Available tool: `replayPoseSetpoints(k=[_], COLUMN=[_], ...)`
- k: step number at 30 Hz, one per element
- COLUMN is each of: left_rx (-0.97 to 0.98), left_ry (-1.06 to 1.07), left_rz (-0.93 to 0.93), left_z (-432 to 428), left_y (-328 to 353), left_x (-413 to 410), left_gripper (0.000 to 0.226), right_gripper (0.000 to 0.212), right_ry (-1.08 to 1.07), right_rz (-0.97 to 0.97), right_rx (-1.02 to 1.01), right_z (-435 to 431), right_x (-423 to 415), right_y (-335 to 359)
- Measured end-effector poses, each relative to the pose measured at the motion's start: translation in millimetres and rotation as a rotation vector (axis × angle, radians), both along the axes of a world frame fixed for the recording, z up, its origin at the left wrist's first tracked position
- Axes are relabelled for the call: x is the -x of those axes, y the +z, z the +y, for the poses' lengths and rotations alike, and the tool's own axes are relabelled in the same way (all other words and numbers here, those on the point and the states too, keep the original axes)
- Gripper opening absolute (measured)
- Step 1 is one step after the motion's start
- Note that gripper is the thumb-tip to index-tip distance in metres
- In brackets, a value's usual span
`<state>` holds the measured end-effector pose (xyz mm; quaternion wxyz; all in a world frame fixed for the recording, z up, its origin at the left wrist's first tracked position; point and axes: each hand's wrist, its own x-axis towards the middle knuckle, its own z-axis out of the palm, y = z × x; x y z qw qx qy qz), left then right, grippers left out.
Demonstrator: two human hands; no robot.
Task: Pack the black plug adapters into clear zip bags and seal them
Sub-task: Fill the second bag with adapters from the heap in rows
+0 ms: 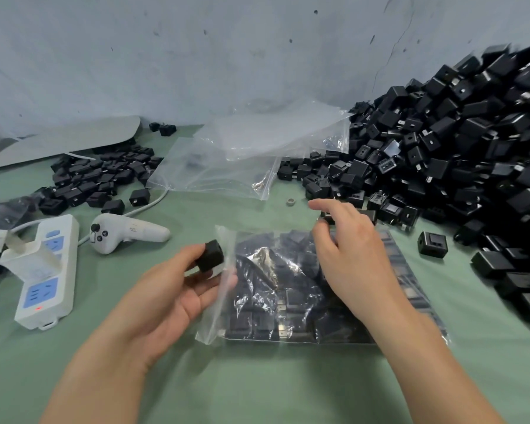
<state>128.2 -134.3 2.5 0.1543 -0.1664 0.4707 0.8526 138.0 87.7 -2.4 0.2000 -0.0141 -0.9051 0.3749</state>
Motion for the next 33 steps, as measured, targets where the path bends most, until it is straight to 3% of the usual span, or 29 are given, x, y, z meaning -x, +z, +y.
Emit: replayPoseSetpoints(k=[4, 7, 9, 12, 14, 17, 22, 24, 28, 33], left_rx=[-0.202, -0.093, 0.181, 0.985, 1.238, 1.104, 0.421, 0.275, 0.277, 0.582], left_ry=[0.050, 0.119, 0.147, 0.078, -0.008, -0.085, -0.150, -0.145, -0.073, -0.075], left_rz=[-0.128, -0.116, -0.042, 0.223, 0.383, 0.447, 0.235, 0.227, 0.218, 0.294], left_z=[-15, -25, -30, -36, -32, -23, -15, -15, -5, 14], left_y=[1, -4, -8, -18, -19, -20, -16, -14, -15, -25], left_x=[-1, -1, -3, -8, -11, -15, -12, -9, -9, -10], left_gripper=[0.028, 0.021, 0.015, 0.030, 0.040, 0.043, 0.037, 0.035, 0.025, 0.030], right_gripper=[0.034, 0.034, 0.034, 0.033, 0.033, 0.032, 0.032, 0.033, 0.033, 0.036], right_ry=[-0.004, -0.006, -0.008, -0.010, -0.008, 0.002, 0.007, 0.009, 0.009, 0.023], right_rz=[0.012, 0.023, 0.034, 0.040, 0.038, 0.035, 0.029, 0.019, -0.032, -0.120], right_rx=[0.022, 0.036, 0.039, 0.049, 0.053, 0.059, 0.045, 0.035, -0.052, -0.223], right_z=[2, 4, 6, 6, 4, 3, 2, 1, 0, -2], right_x=[1, 2, 2, 2, 3, 2, 2, 2, 3, 2], right_y=[-1, -2, -2, -2, -1, 0, -1, -2, -4, -7])
